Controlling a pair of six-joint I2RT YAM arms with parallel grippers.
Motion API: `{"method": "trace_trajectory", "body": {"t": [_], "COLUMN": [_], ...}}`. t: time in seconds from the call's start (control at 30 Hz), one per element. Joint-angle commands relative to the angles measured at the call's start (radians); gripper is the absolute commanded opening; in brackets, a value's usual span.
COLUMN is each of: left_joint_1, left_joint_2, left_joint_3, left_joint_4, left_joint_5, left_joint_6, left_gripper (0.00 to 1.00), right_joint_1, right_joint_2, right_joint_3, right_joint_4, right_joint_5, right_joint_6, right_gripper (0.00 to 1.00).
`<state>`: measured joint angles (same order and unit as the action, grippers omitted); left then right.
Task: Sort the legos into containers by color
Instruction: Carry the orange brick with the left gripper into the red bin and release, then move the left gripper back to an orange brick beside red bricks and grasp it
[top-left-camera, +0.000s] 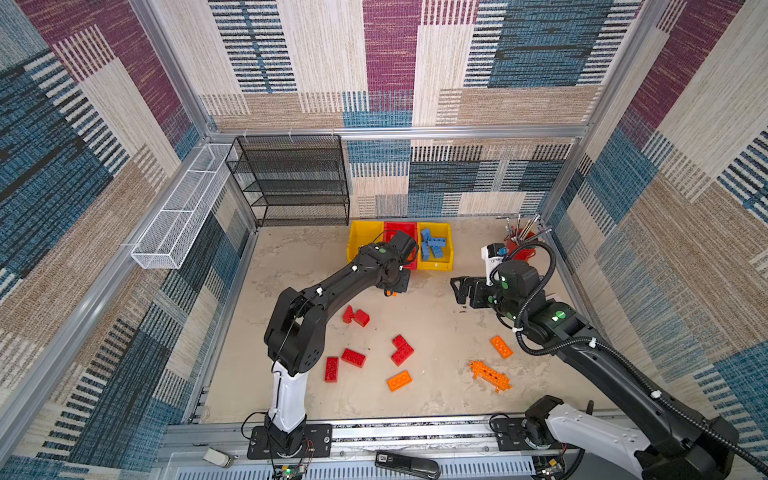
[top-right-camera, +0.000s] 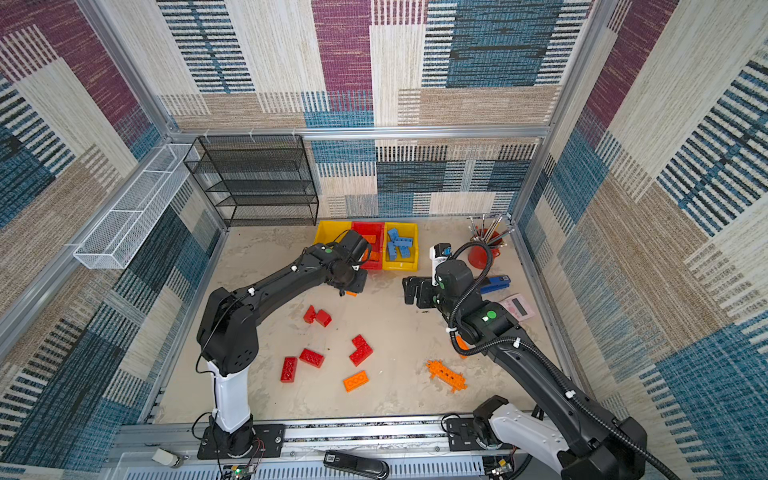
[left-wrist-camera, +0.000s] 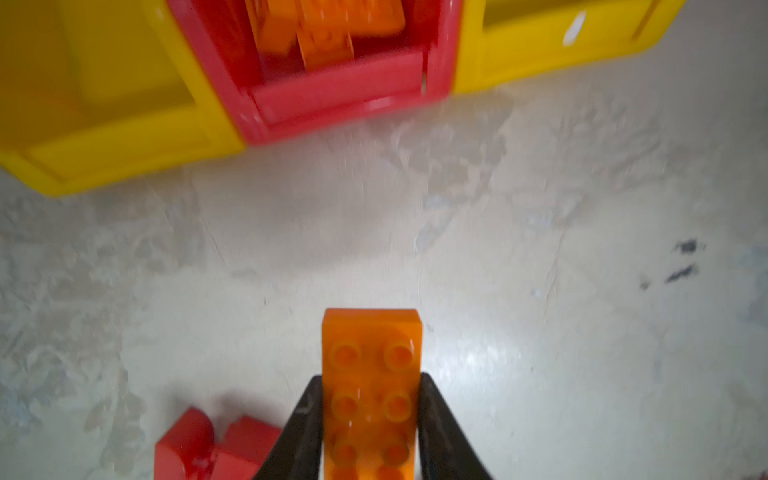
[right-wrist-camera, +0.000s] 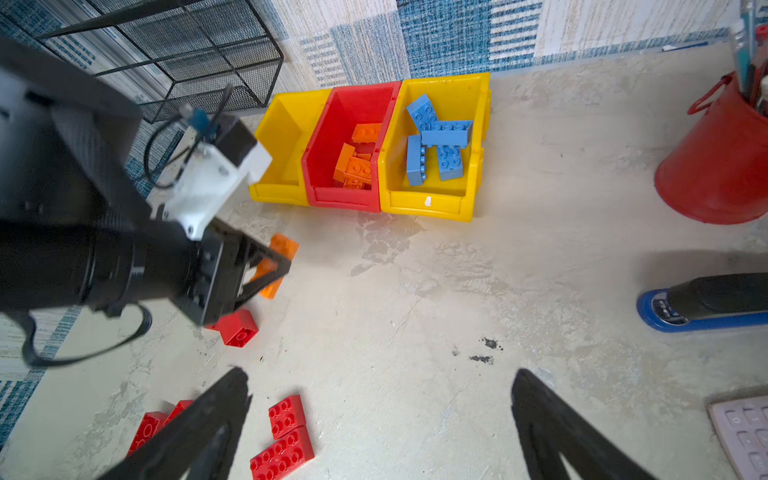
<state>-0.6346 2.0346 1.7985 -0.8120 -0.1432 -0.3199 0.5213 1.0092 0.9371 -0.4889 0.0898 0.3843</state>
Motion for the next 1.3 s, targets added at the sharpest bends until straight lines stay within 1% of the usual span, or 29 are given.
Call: {"method": "trace_trajectory", "body": {"t": [0.0,0.2,0.3,0.37,0.4,0.5,0.57,0.6,0.63,0.7,0.77,0.87,0.93,1.0,1.03,1.1,1.17,1.2,1.27], "left_joint_1": [0.035,0.093,0.108,0.118,0.122,0.128,0.128,0.129,0.129,0.125,0.120,0.102,0.087,0.067,0.056,0.022,-0.029,-0.065,-0.130], "left_joint_2": [0.106,0.407,0.506,0.529,0.532,0.529,0.523,0.514,0.500,0.441,0.355,0.169,0.012,-0.152,-0.231,-0.375,-0.476,-0.526,-0.600], "left_joint_3": [0.197,0.718,0.866,0.878,0.862,0.817,0.811,0.803,0.788,0.719,0.610,0.359,0.139,-0.107,-0.226,-0.451,-0.606,-0.671,-0.753], "left_joint_4": [-0.078,-0.204,-0.195,-0.159,-0.128,-0.063,-0.050,-0.041,-0.033,-0.001,0.047,0.159,0.259,0.383,0.444,0.552,0.563,0.537,0.467], "left_joint_5": [-0.035,0.006,0.019,0.040,0.048,0.075,0.094,0.111,0.123,0.154,0.183,0.190,0.184,0.172,0.165,0.171,0.158,0.133,0.100], "left_joint_6": [0.069,0.097,0.104,0.093,0.091,0.096,0.093,0.089,0.084,0.076,0.067,0.056,0.038,0.008,-0.017,-0.066,-0.085,-0.085,-0.076], "left_gripper": [0.29,0.30,0.32,0.33,0.37,0.64,0.78,0.81,0.82,0.82,0.83,0.84,0.86,0.92,0.95,0.97,0.97,0.97,0.96], "right_joint_1": [0.000,-0.001,-0.001,-0.001,-0.001,-0.001,-0.001,-0.001,-0.001,-0.001,-0.001,-0.001,-0.001,-0.001,-0.001,-0.001,-0.001,-0.001,-0.001], "right_joint_2": [-0.007,-0.005,0.003,0.008,0.010,0.011,0.008,0.006,0.006,0.009,0.023,0.070,0.094,0.112,0.121,0.143,0.162,0.166,0.162], "right_joint_3": [0.005,-0.004,-0.006,-0.006,-0.003,0.006,0.010,0.014,0.015,0.021,0.020,-0.005,-0.038,-0.075,-0.091,-0.115,-0.127,-0.131,-0.137], "right_joint_4": [0.000,0.016,0.022,0.021,0.017,0.010,0.005,0.001,-0.001,-0.021,-0.055,-0.112,-0.126,-0.124,-0.119,-0.106,-0.096,-0.095,-0.090], "right_joint_5": [0.023,0.028,0.023,0.026,0.029,0.032,0.030,0.031,0.029,0.030,0.053,0.116,0.140,0.153,0.153,0.136,0.106,0.094,0.086], "right_joint_6": [0.002,0.009,0.013,0.013,0.012,0.011,0.016,0.017,0.020,0.035,0.068,0.127,0.159,0.187,0.202,0.214,0.218,0.221,0.226], "right_gripper": [0.99,0.99,0.99,0.99,0.99,0.99,0.99,0.99,0.99,0.99,0.99,0.99,0.99,0.99,0.99,0.99,0.99,0.99,0.99]}}
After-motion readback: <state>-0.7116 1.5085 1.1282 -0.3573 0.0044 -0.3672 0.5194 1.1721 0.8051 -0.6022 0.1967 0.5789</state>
